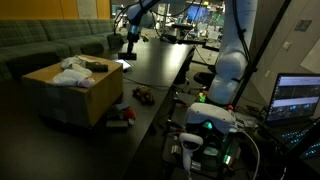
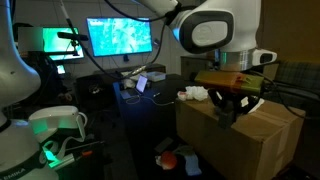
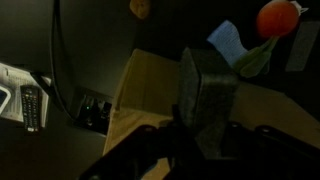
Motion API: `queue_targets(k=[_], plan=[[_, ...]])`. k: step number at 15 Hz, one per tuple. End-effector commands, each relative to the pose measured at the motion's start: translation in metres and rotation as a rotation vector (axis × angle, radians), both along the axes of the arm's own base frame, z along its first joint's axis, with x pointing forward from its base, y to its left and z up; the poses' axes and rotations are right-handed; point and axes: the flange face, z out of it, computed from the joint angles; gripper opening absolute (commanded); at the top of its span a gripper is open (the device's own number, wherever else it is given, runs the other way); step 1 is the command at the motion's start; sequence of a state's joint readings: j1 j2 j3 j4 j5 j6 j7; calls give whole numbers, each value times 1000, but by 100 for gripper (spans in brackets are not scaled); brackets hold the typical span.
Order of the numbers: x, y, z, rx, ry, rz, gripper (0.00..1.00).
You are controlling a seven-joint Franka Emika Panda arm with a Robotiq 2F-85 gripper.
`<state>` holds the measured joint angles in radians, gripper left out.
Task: Swap the things on the box with the things on the table
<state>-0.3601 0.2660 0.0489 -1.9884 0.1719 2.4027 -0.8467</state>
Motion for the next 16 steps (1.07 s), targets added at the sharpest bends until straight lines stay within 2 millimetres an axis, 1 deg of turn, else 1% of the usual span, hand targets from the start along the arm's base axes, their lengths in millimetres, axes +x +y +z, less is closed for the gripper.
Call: queue_targets(k=[1,4,9,12,16], plan=[[-43,11,-5,-9,5,-74,7],[-65,18,-30,-16,37,-139,7],[-88,37,-83,-15,91,-250,7],[-94,47,-109,-39,99,-318,7],[-92,60,-147,-97,114,-376,7]])
